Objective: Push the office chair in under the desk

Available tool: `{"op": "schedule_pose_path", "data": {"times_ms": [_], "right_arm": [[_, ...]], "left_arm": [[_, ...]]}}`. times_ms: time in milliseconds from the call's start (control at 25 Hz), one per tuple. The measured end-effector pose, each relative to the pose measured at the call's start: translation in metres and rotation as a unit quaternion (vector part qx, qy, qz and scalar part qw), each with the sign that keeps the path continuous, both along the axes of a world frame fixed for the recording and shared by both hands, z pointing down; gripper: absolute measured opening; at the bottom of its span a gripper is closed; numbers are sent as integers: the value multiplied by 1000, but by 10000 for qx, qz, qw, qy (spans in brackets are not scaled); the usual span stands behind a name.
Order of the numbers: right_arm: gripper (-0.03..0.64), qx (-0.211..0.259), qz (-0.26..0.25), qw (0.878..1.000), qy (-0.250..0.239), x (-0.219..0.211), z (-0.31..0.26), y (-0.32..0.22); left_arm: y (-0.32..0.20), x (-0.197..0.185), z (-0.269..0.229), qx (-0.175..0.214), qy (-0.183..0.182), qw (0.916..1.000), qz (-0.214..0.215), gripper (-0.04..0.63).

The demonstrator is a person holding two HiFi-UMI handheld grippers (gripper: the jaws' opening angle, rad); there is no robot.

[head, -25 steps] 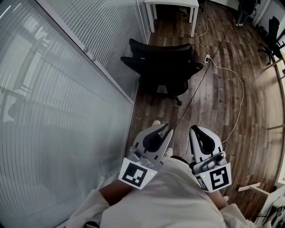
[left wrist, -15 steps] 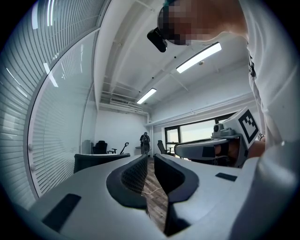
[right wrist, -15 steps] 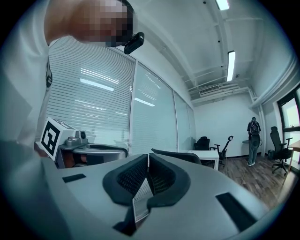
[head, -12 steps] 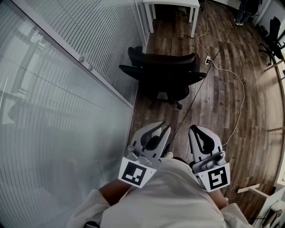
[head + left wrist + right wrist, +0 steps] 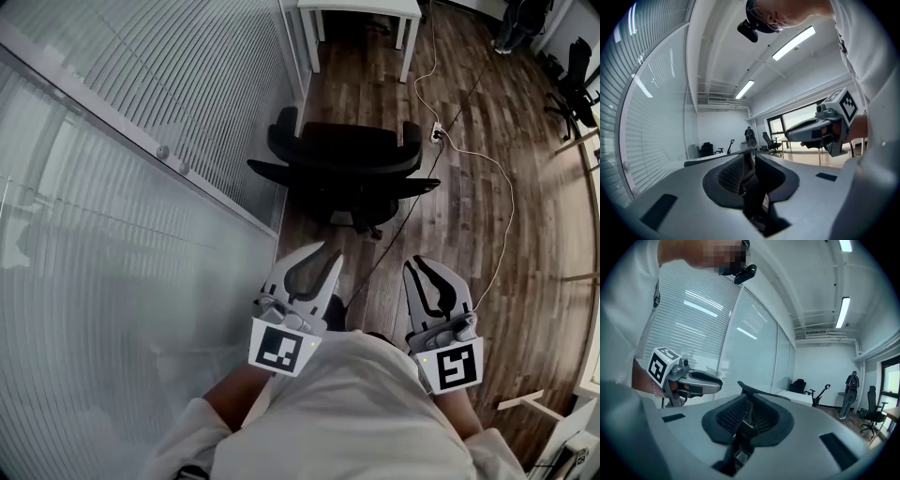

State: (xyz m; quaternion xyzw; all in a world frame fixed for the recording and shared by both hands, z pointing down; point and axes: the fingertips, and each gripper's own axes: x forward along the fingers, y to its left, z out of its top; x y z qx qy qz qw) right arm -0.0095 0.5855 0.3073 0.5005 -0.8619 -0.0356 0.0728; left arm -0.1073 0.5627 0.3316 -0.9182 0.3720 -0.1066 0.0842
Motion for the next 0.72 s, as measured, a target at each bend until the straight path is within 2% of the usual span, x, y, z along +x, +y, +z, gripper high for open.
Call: {"op": "schedule_pose_path", "data": {"times_ms": [160,240,360,400,560,720], "right_arm": [[36,-85,50,9993,364,0,27,-33],[45,-165,48,9983,555,-1,46,-49],[125,-255,7,9951,958,5,57,-62],[127,-287,17,9935,1104,7,60,-67],[132,-492,160,9860,1585,14,69,-89],[138,-693,239,9773,1986,28,94,-107]], "left_arm": [[-38,-11,29,40,-326,9995,17,67],[-56,-18,52,-91,-495,9987,24,69],[-75,-26,75,-316,-849,9959,46,91],[-81,-30,80,-342,-988,9945,43,100],[-112,-53,93,-418,-1583,9865,-2,135],[-139,-65,121,-373,-2290,9727,0,156]]}}
